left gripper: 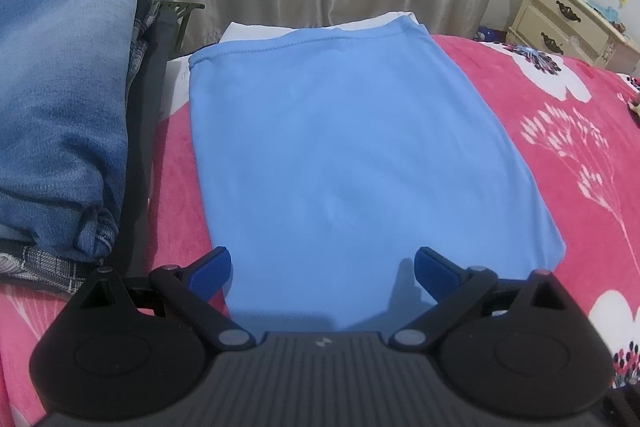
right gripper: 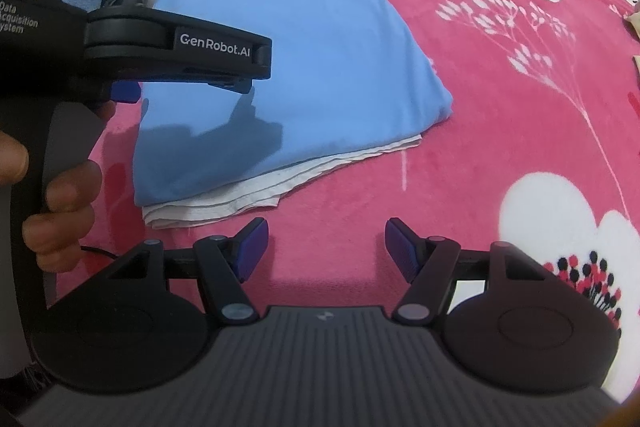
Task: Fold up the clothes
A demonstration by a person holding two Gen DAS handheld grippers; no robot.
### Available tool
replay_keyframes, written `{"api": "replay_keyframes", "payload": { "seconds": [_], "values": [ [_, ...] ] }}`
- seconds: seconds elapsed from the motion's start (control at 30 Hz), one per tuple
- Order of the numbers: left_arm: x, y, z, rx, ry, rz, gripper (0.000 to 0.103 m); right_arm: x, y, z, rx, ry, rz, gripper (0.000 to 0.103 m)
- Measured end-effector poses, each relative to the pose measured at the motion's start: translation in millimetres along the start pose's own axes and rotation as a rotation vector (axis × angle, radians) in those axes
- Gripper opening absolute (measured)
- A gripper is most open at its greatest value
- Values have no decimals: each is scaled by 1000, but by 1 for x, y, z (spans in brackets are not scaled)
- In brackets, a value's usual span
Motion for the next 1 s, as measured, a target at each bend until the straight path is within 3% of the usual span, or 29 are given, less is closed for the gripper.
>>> {"api": "replay_keyframes", "payload": {
  "seconds": [1.0],
  "values": [
    [1, -1, 2, 0, 0, -2, 99, -1, 1, 1, -5, 11, -9, 65]
  ]
}}
Point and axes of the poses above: each gripper's, at about its wrist camera, not at the fingertips, and z roughly the way its jaws point, y to its left, x to its underside, the point moved 2 cm from there along z, roughly the way its jaws point, and after that the axes turned 6 degrees about -y, right-handed, at the moved point
